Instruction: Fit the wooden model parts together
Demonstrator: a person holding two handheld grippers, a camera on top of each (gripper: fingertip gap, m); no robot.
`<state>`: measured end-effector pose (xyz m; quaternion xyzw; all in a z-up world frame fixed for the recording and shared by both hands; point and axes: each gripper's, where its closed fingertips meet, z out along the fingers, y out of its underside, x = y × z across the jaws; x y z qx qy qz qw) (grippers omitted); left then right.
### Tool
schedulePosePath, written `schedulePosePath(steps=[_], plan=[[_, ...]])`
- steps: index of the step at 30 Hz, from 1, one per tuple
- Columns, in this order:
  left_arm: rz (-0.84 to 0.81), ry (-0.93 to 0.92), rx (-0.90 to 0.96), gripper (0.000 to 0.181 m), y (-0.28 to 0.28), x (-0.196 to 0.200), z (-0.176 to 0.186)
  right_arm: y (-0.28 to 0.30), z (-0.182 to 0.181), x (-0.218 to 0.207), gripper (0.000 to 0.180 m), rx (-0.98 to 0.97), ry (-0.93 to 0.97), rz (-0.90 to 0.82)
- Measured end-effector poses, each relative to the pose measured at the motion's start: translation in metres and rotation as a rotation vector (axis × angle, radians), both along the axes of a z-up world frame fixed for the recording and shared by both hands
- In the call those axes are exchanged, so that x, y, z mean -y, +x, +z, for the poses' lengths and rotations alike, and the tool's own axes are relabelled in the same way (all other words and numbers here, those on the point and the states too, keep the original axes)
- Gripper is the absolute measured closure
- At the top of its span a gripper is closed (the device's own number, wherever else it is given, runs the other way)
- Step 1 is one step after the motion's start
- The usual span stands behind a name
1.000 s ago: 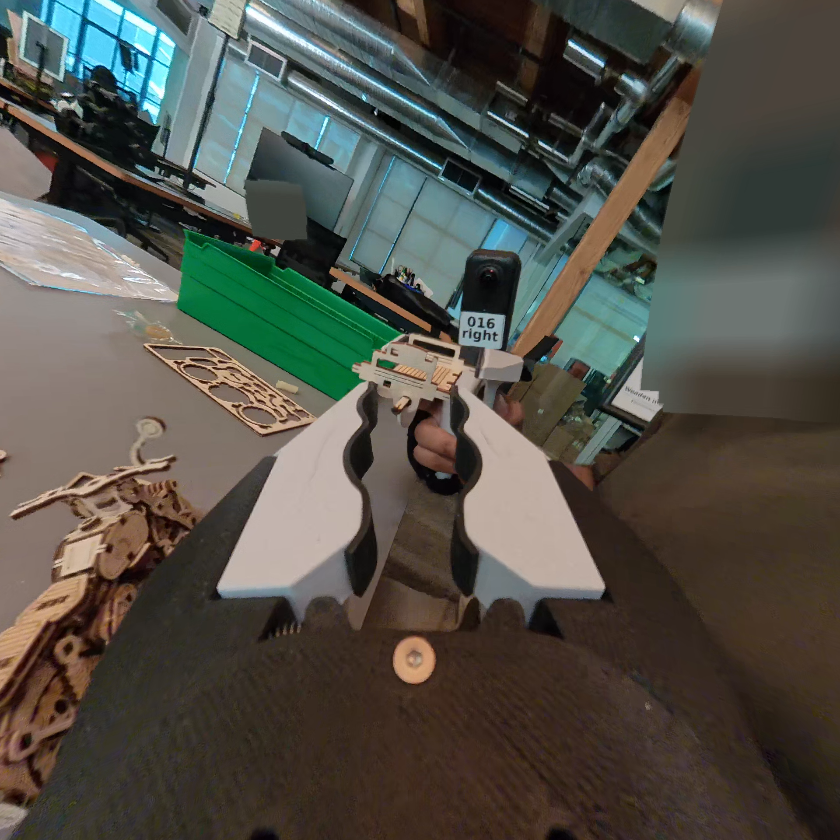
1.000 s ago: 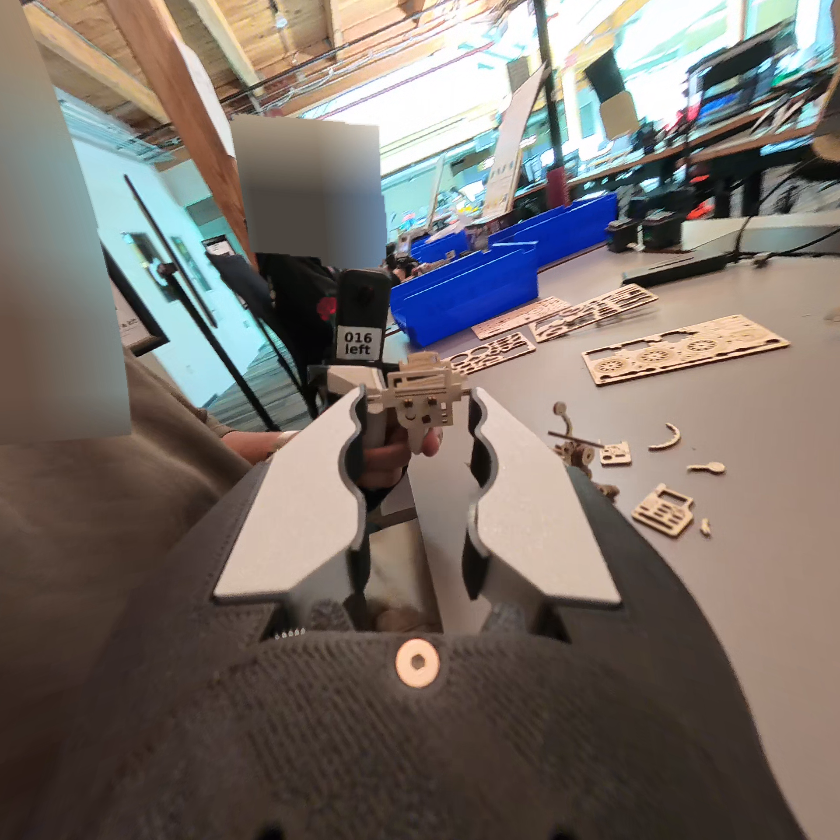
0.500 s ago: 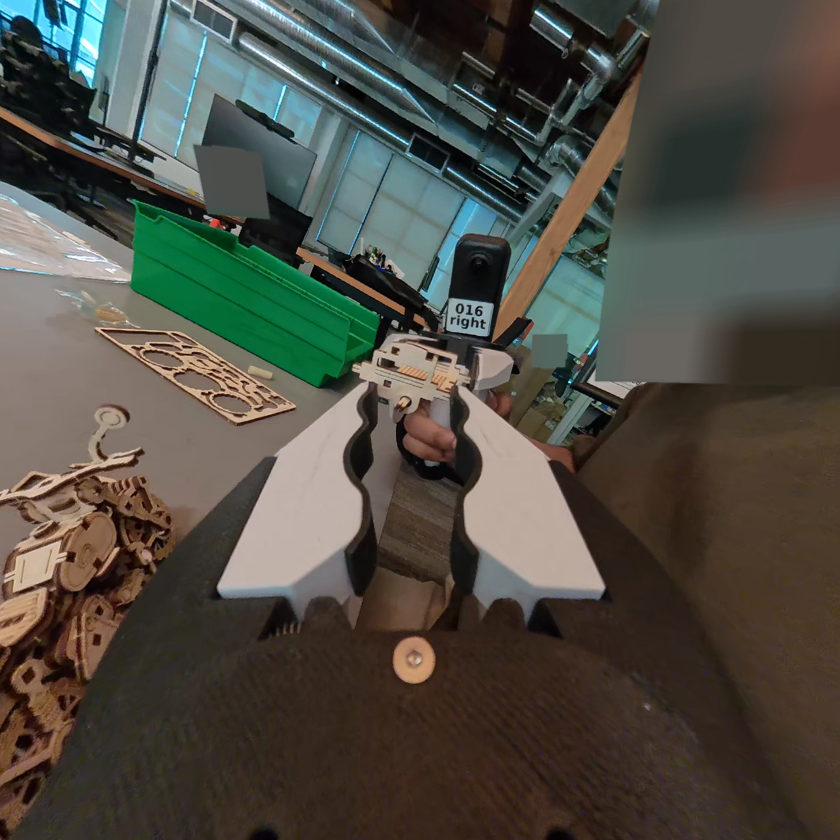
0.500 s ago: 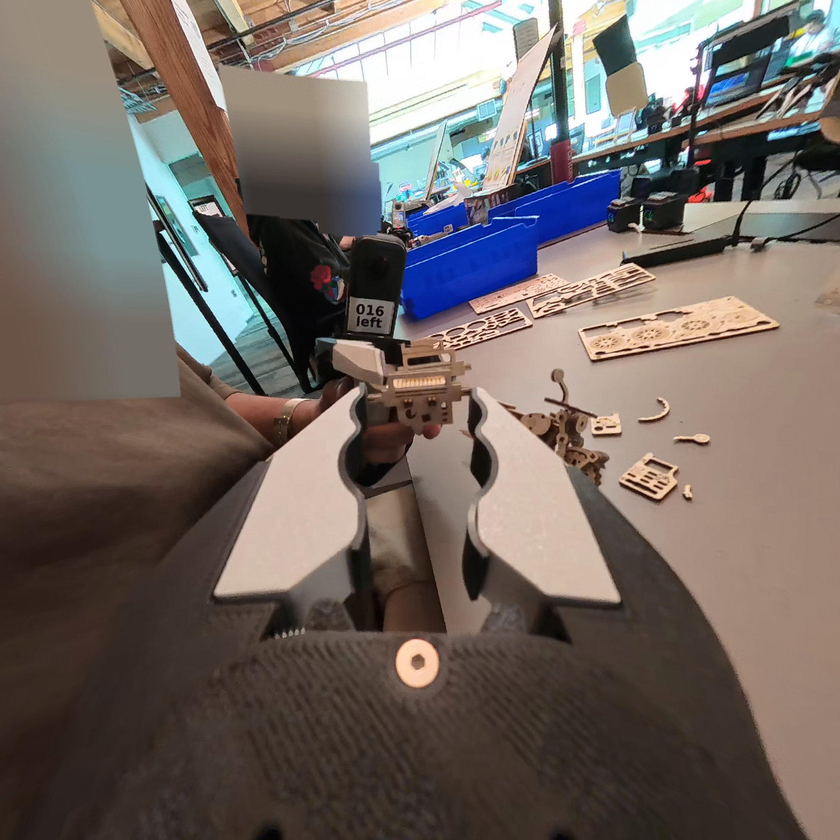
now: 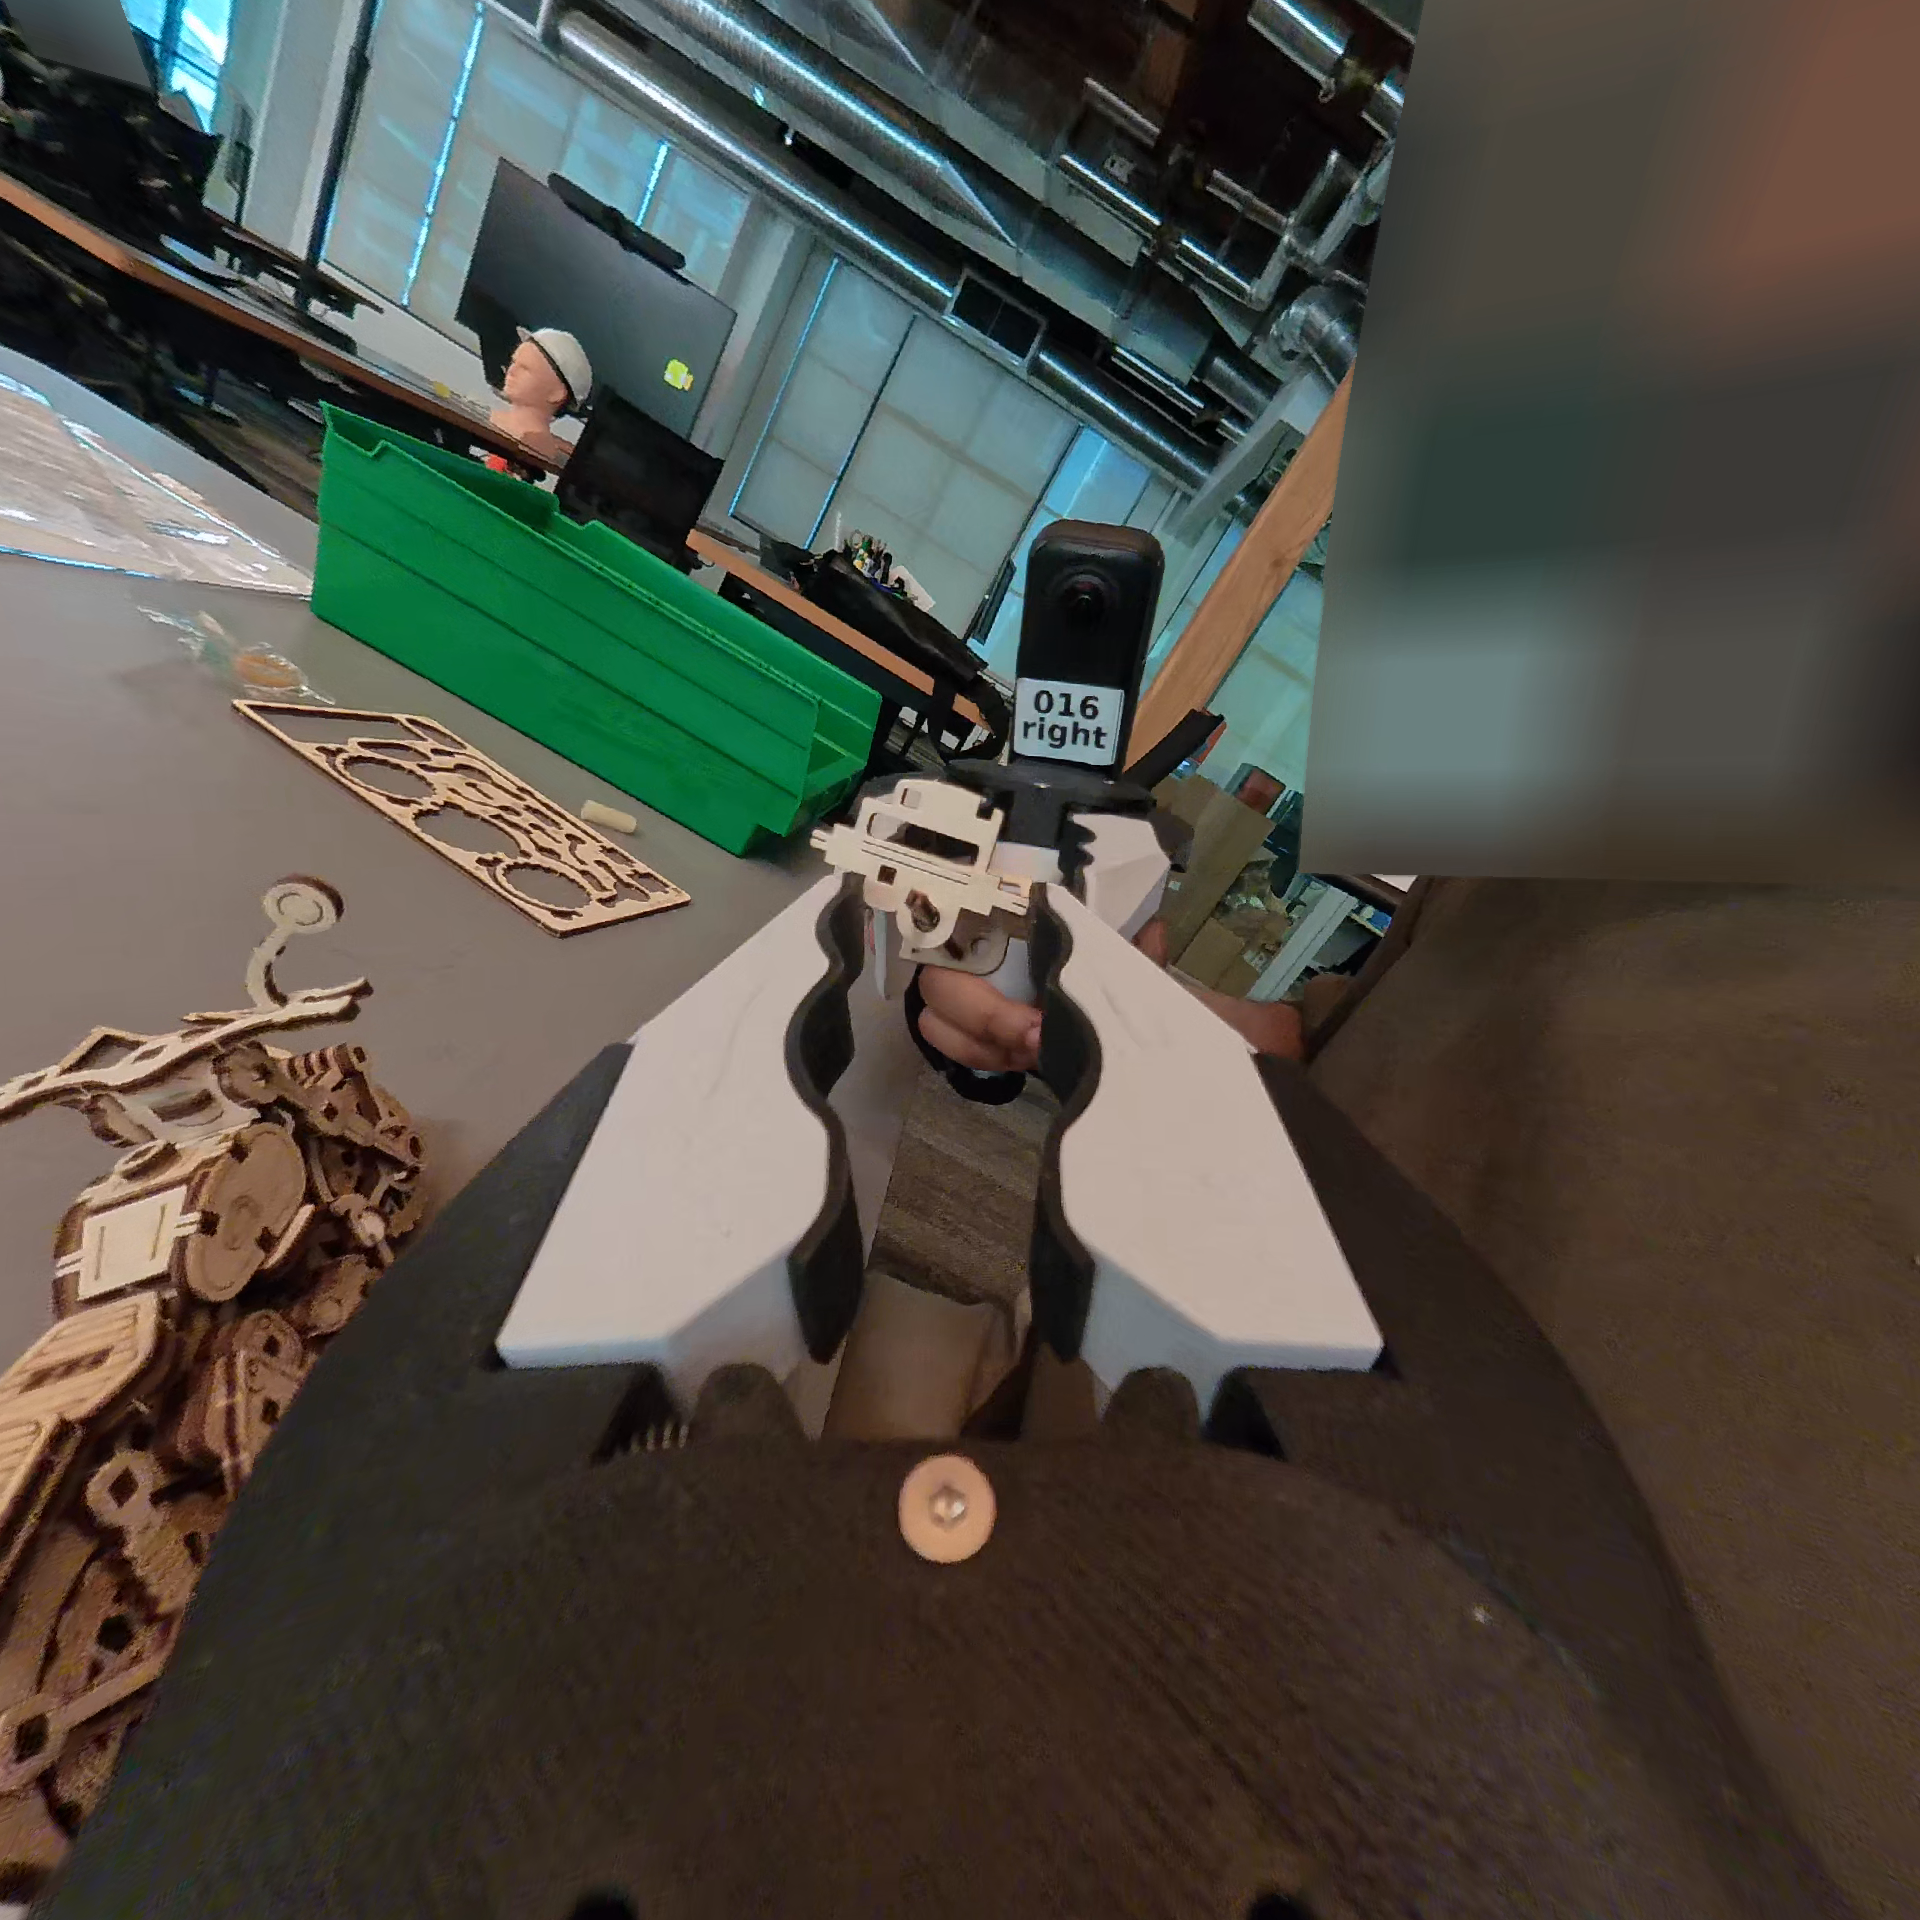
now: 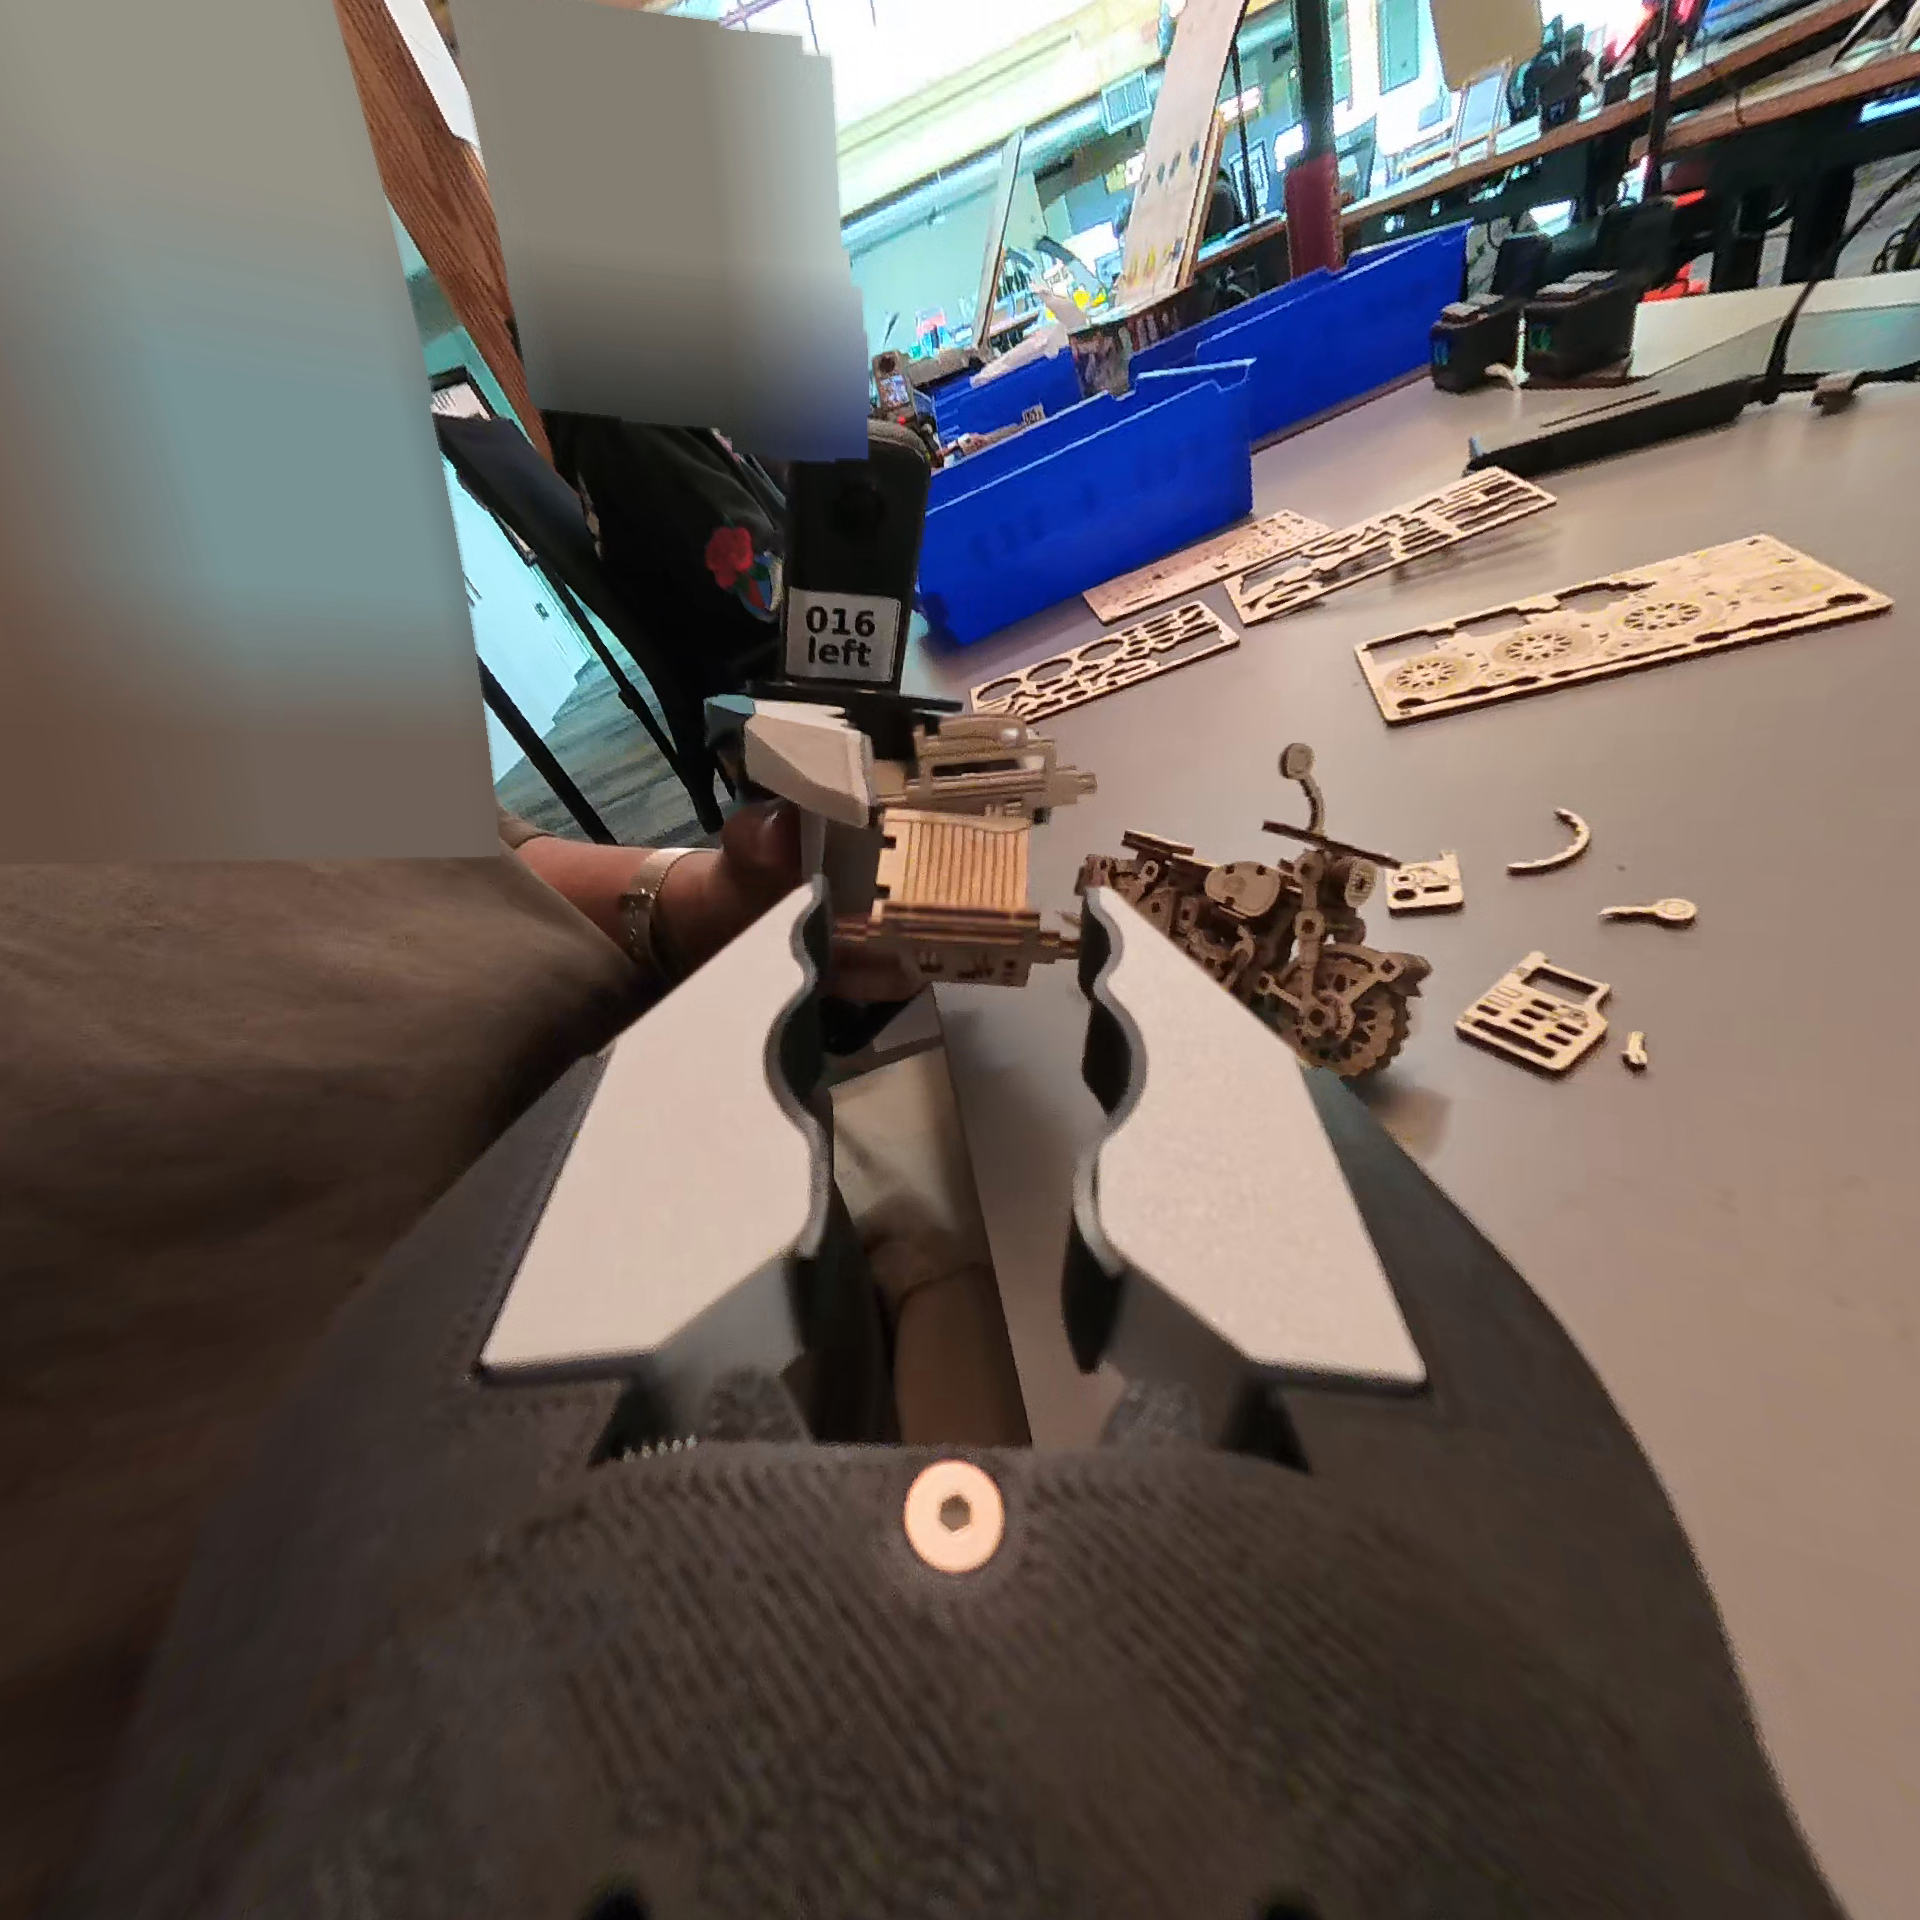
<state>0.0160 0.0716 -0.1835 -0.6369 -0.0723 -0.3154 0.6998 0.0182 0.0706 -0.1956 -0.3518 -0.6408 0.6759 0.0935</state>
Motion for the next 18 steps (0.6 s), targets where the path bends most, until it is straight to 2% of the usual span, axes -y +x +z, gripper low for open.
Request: schedulePosePath(steps=[11, 18], plan=[[-0.032, -0.097, -0.224, 0.151, 0.006, 0.002, -0.019, 0.001, -0.007, -0.002, 0.133, 0.100, -0.029, 0.021], [-0.153, -0.083, -0.085, 0.151, 0.011, 0.006, -0.016, 0.008, -0.009, 0.003, 0.133, 0.067, 0.055, 0.079]])
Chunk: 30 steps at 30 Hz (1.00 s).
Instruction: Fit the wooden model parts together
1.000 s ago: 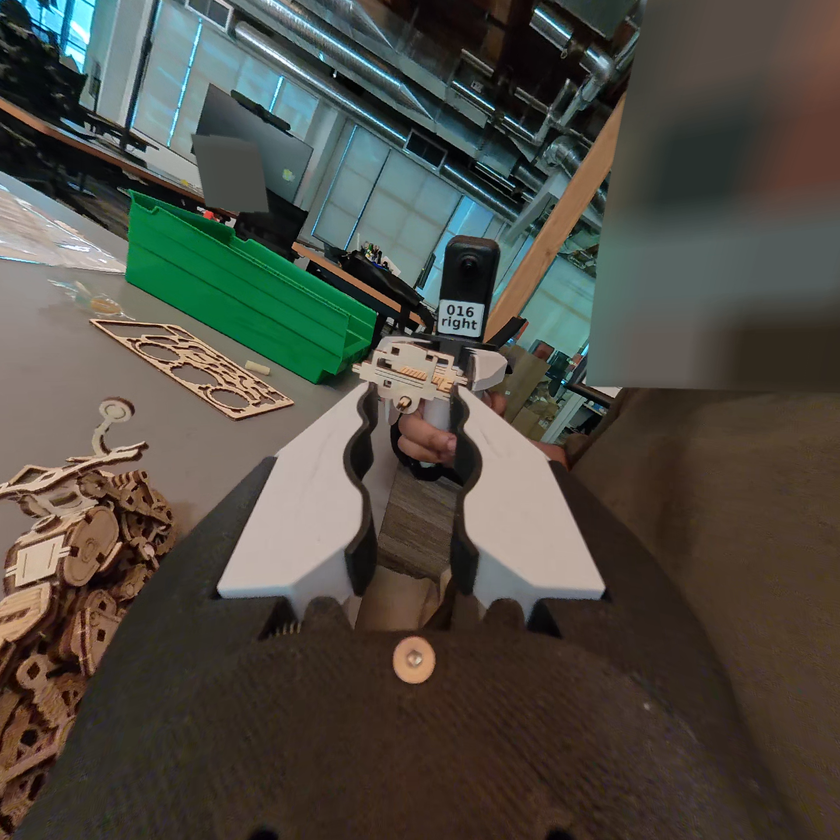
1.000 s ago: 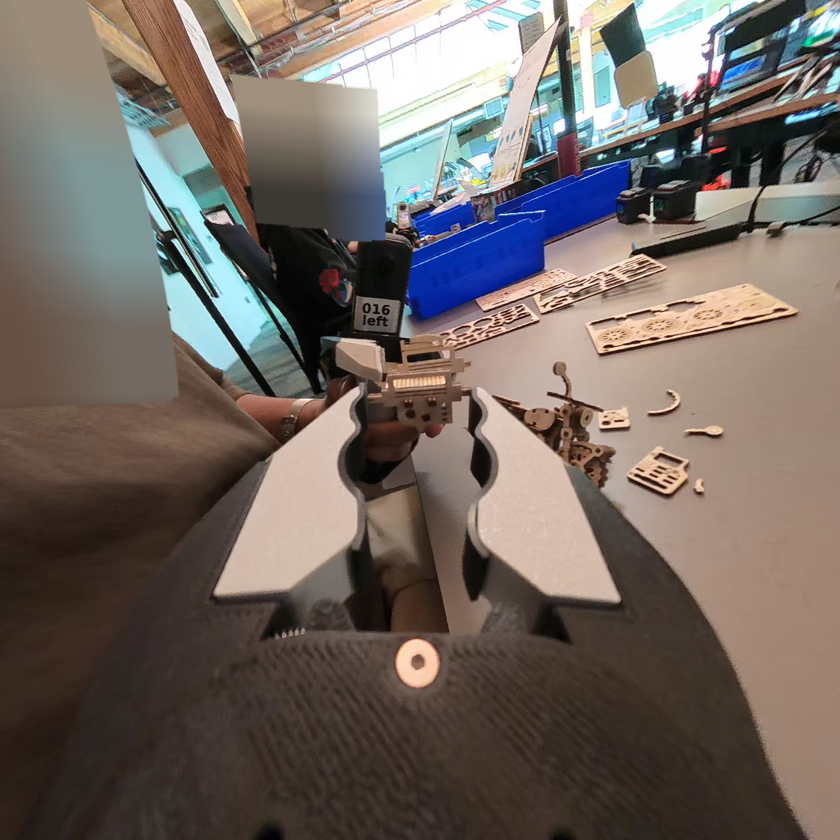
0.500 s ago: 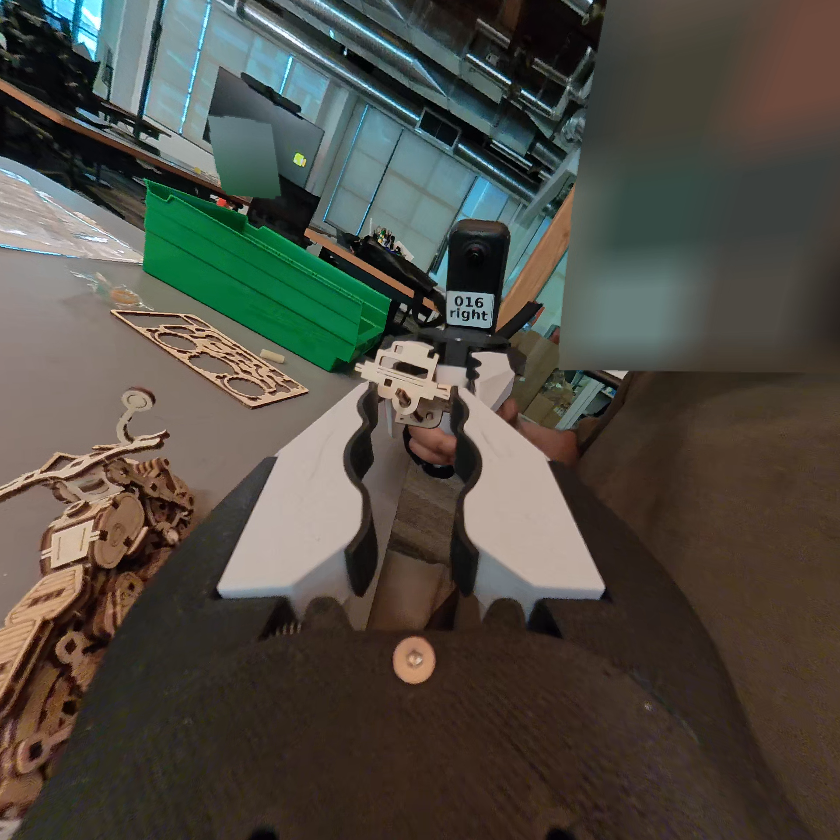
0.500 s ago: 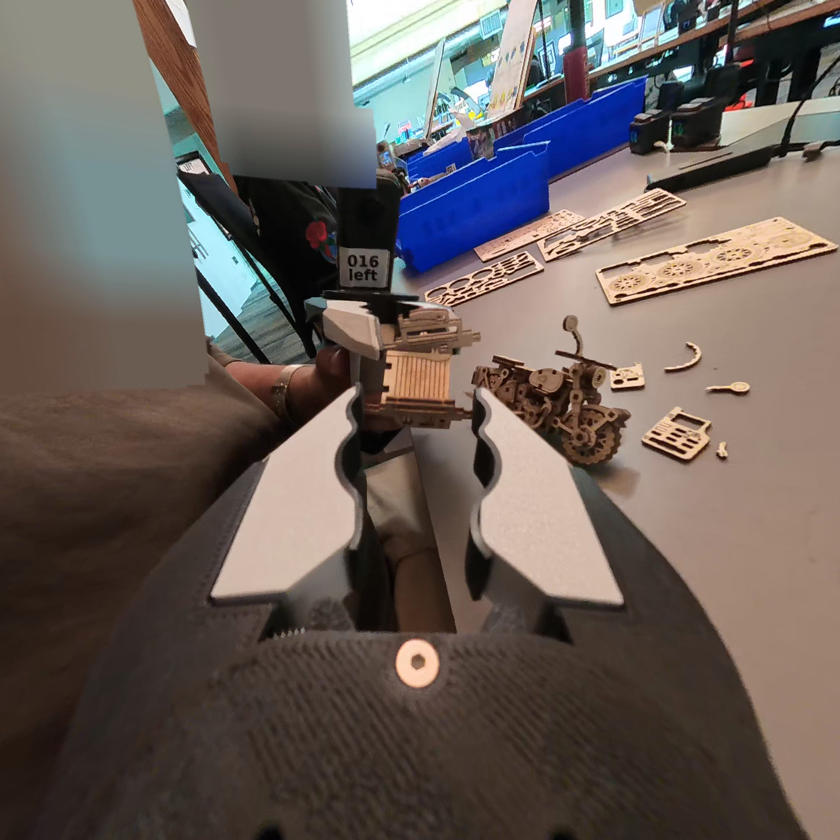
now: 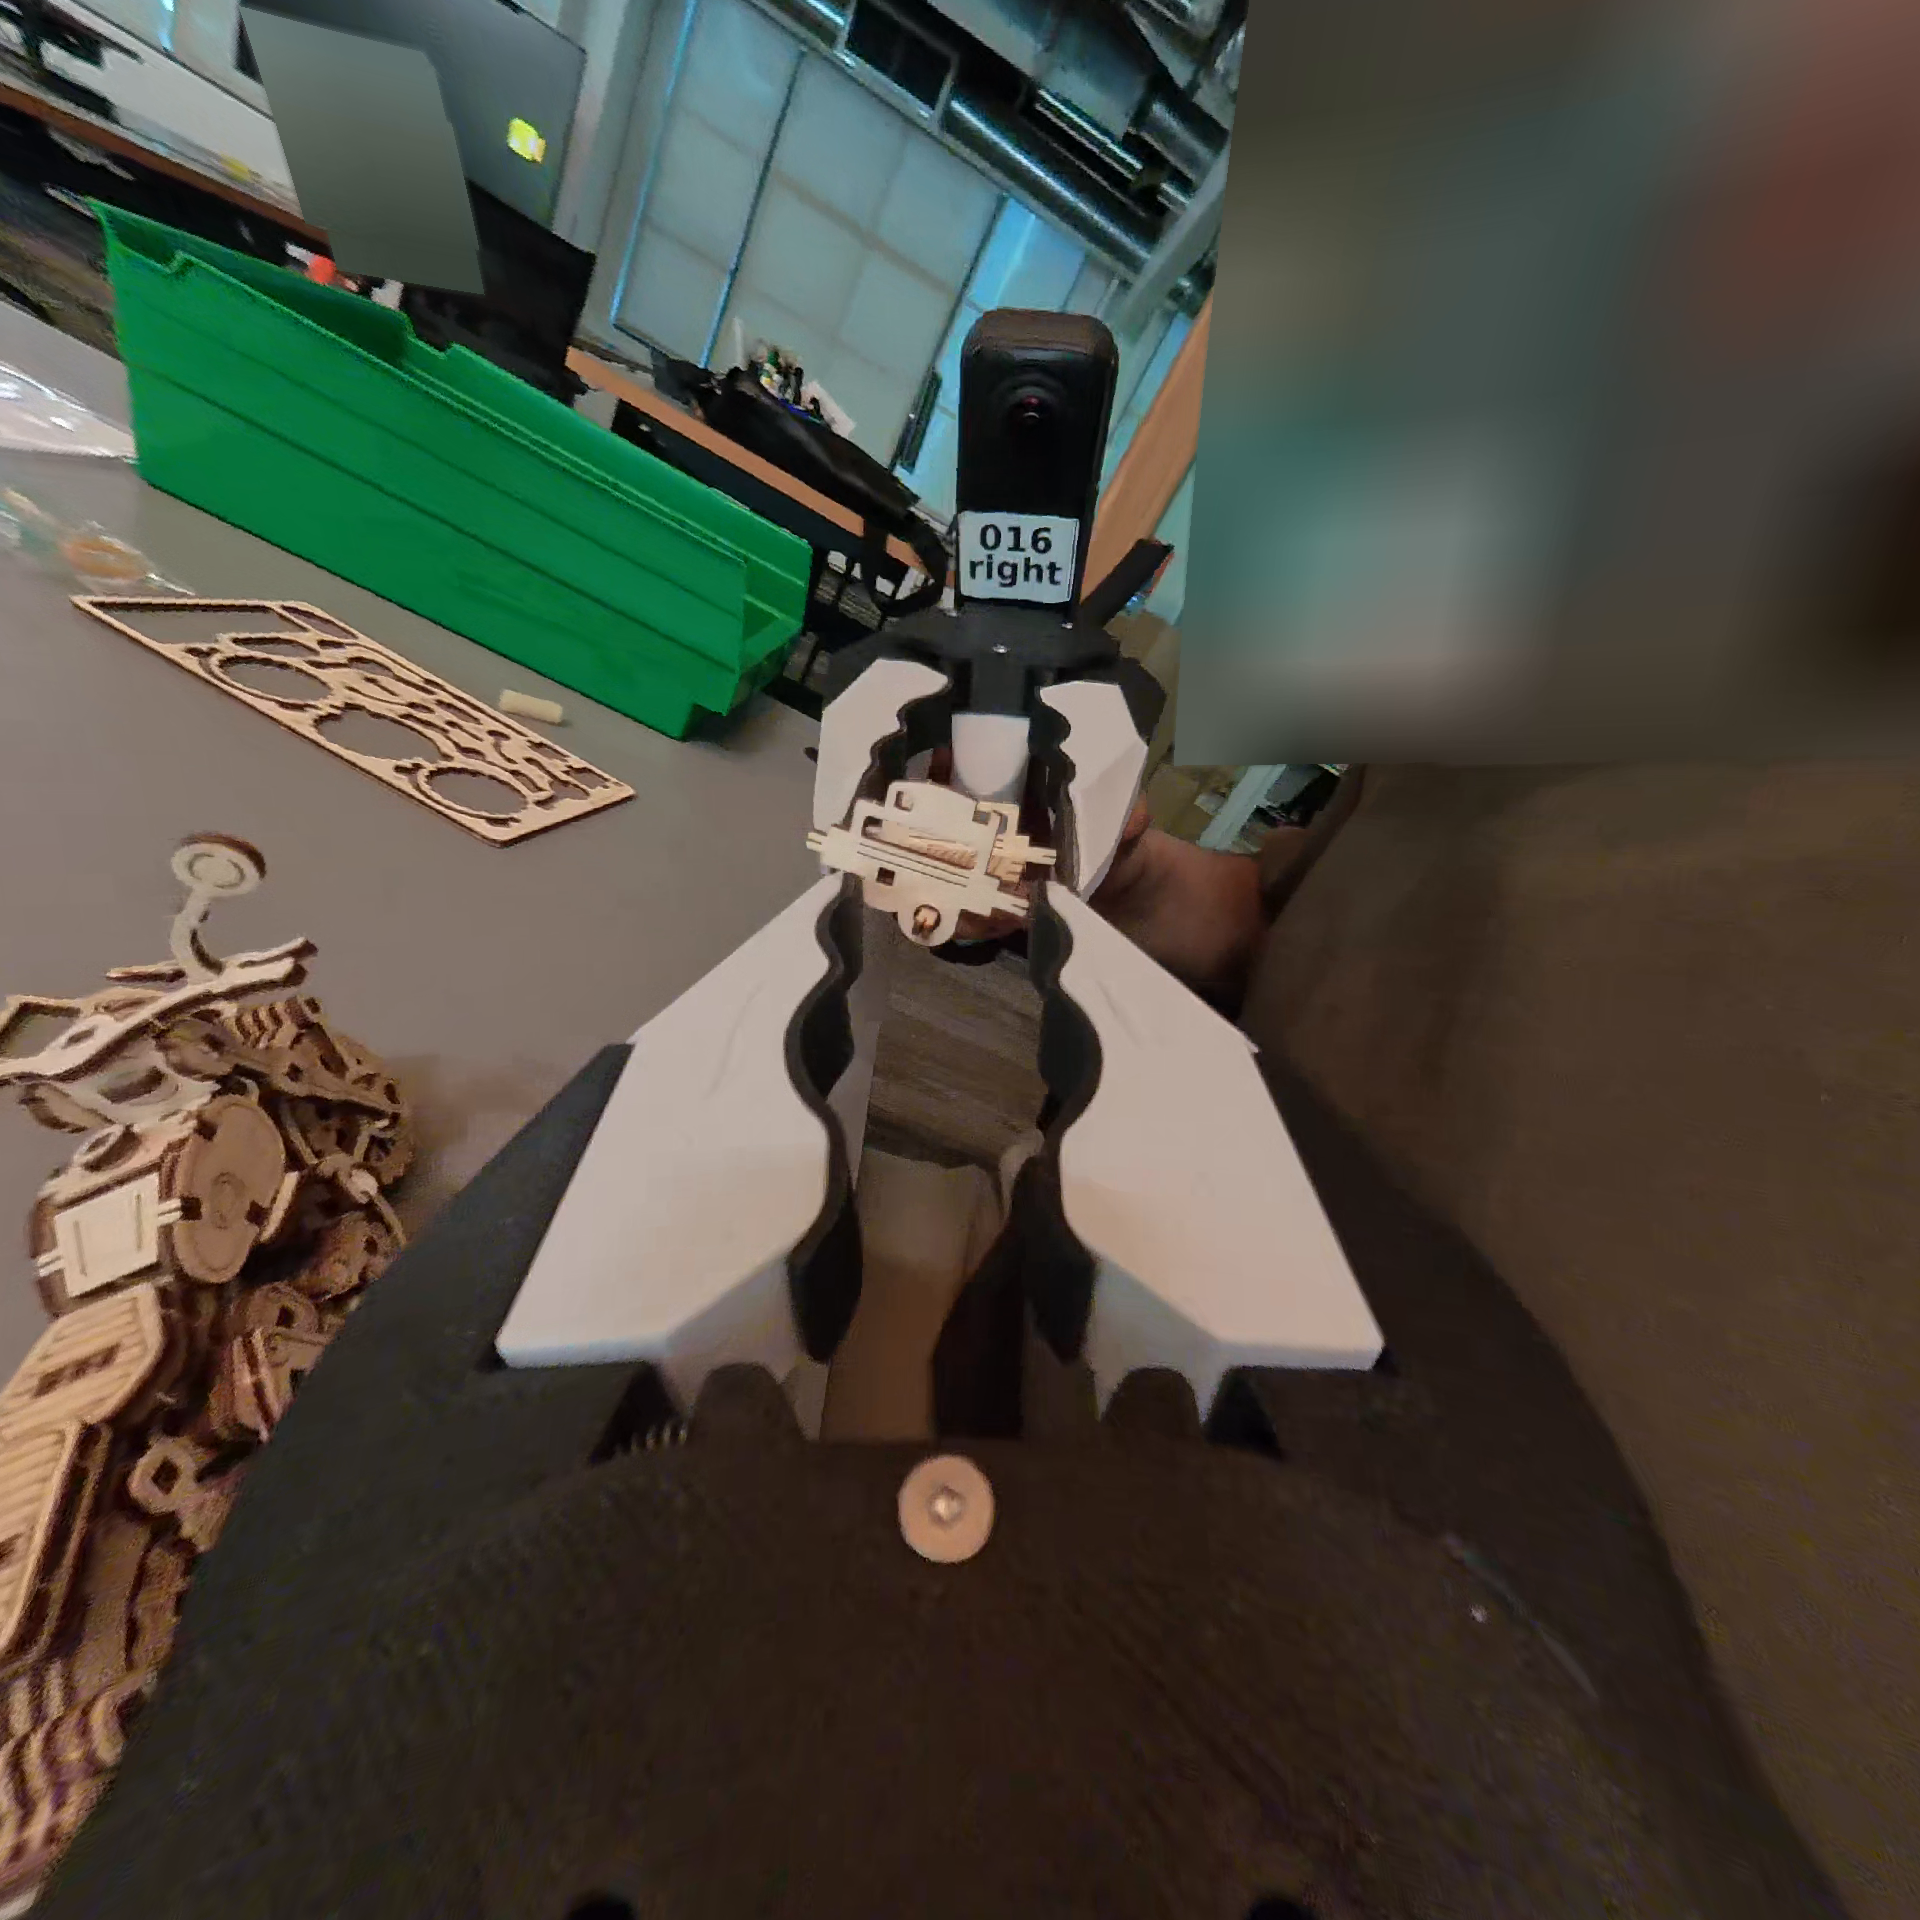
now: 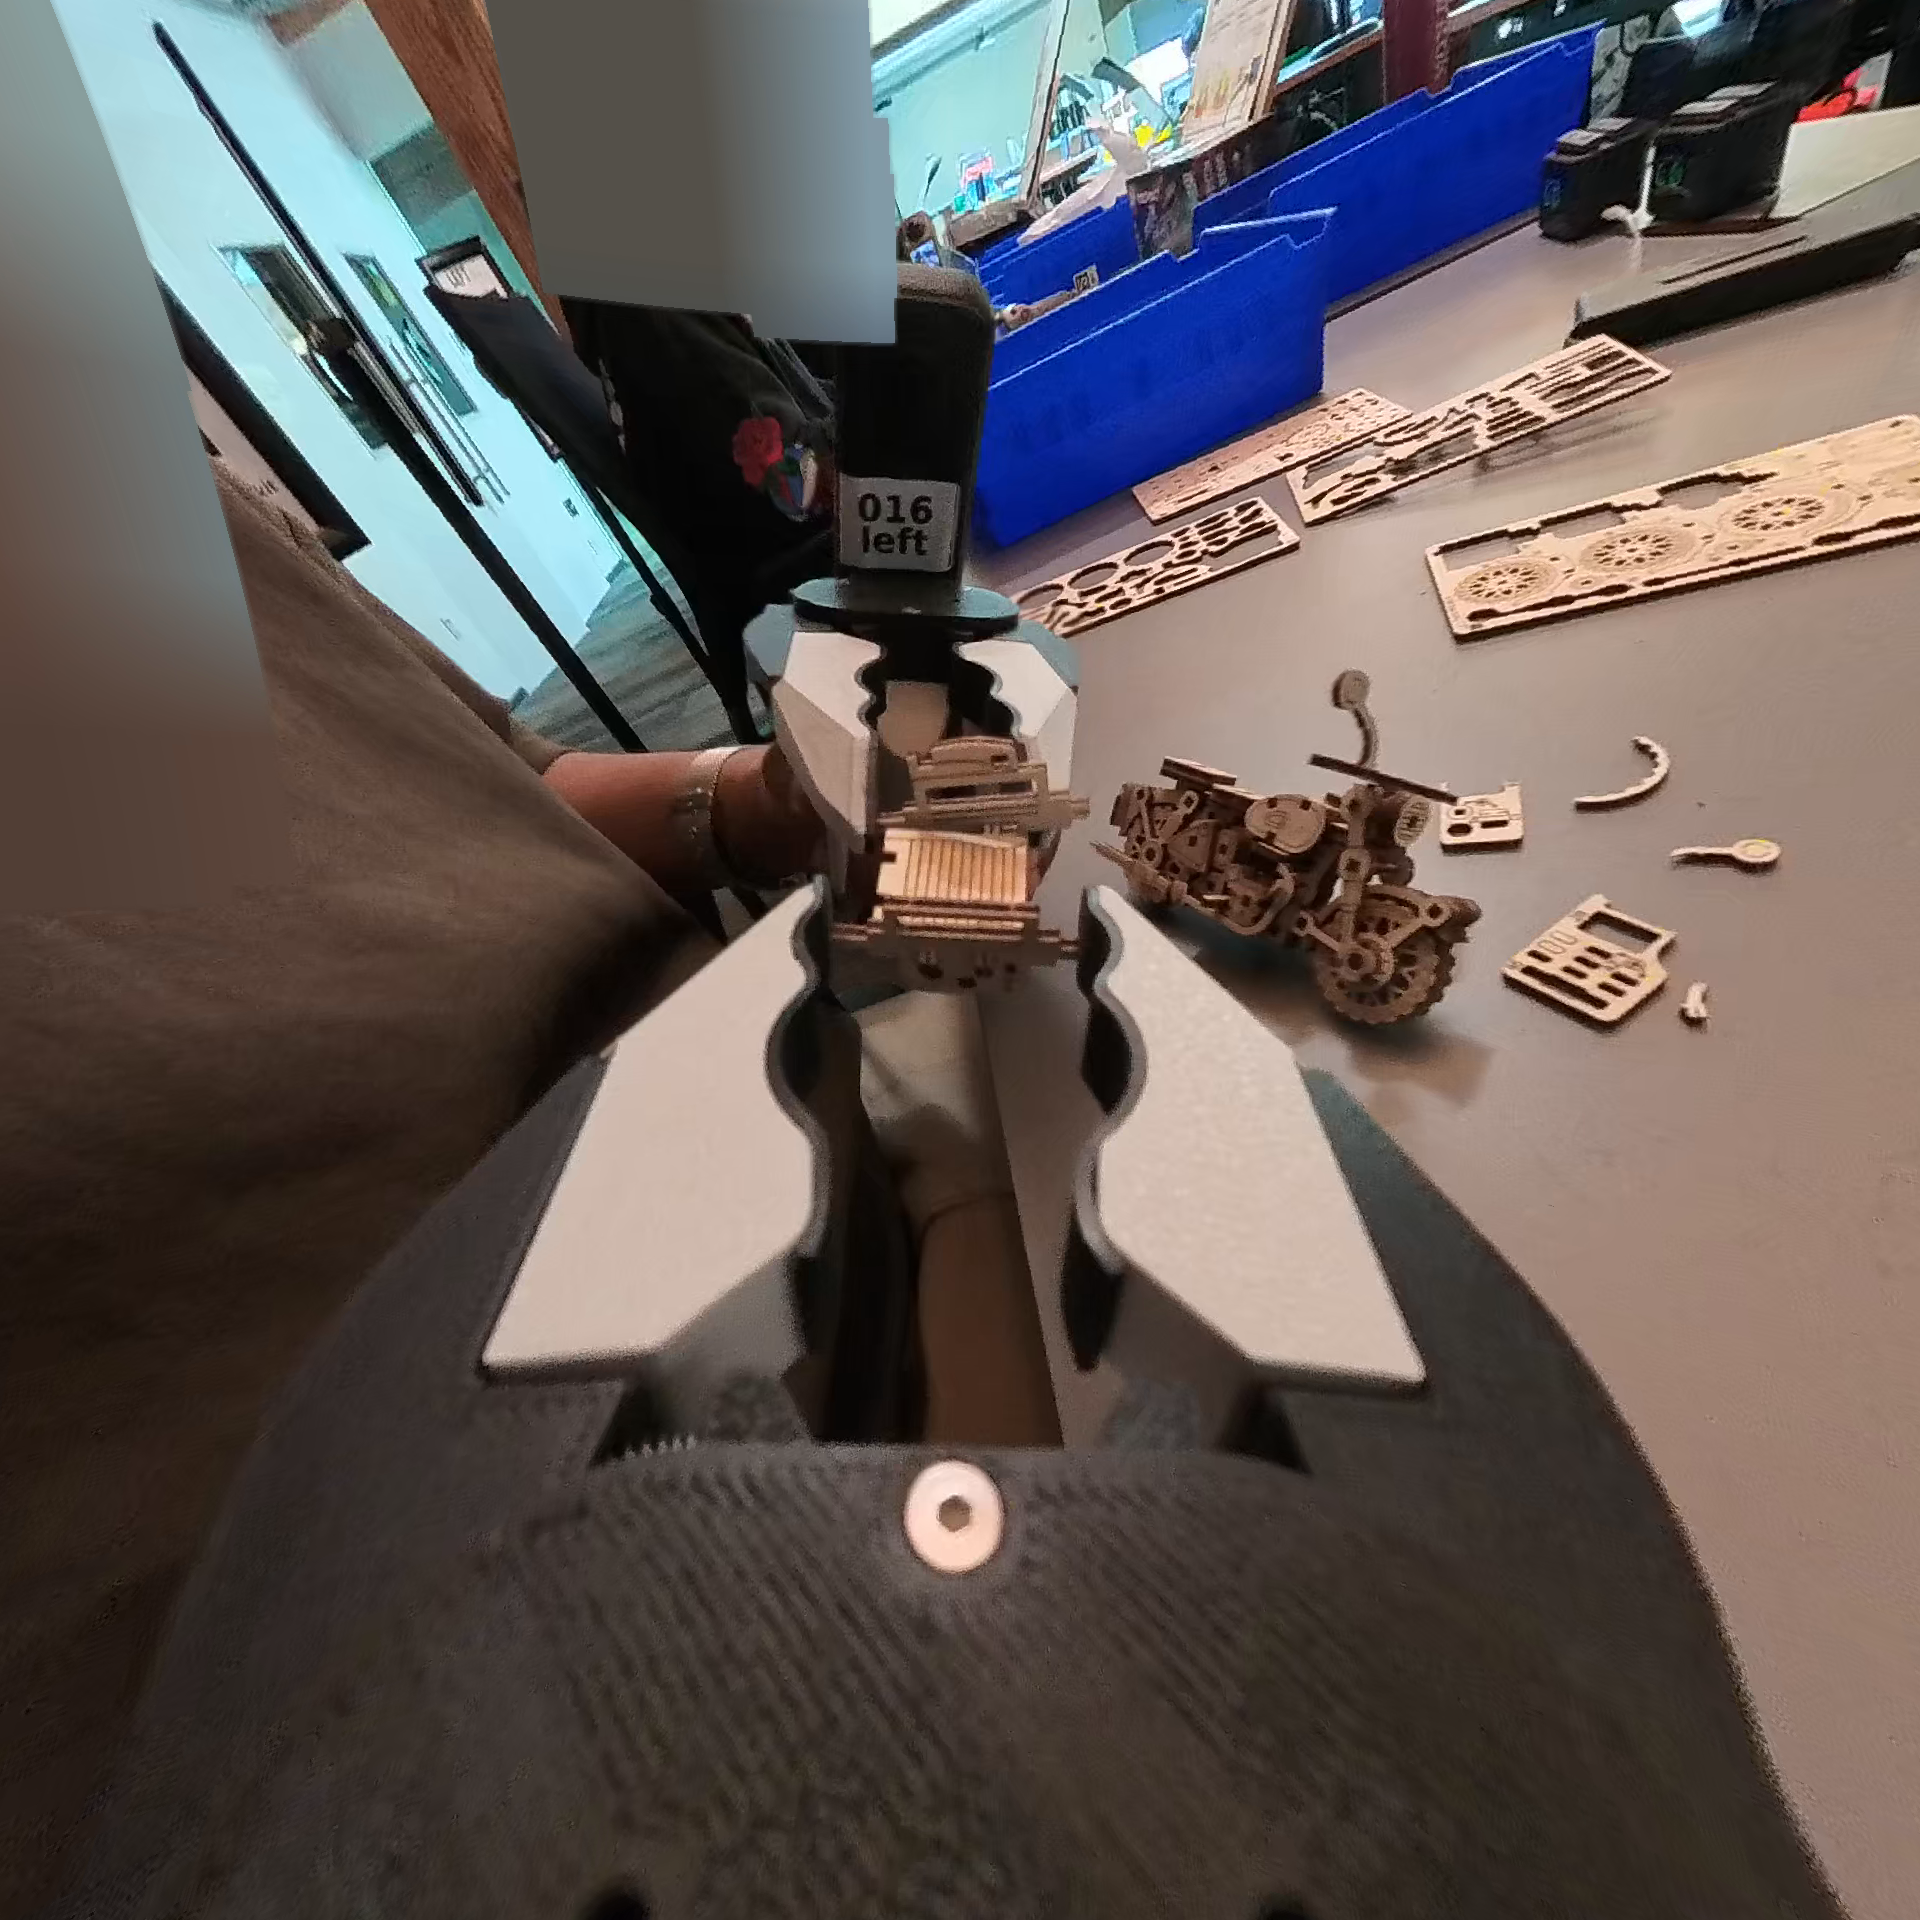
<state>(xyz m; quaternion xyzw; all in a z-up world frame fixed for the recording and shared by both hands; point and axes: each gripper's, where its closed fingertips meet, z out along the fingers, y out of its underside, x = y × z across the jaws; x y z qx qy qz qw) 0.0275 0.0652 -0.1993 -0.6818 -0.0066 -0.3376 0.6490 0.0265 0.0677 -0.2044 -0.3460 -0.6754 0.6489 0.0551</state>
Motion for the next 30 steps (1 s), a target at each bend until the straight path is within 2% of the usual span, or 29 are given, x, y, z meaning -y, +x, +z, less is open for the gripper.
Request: schedulePosePath(steps=[17, 30], plan=[[-0.010, -0.055, -0.027, 0.151, -0.0015, -0.0007, -0.0100, -0.0008, -0.0096, 0.0005, 0.132, -0.049, 0.166, -0.038], [-0.015, -0.049, -0.013, 0.151, -0.0010, -0.0006, -0.0089, -0.0010, -0.0076, 0.0004, 0.132, -0.021, 0.093, -0.023]])
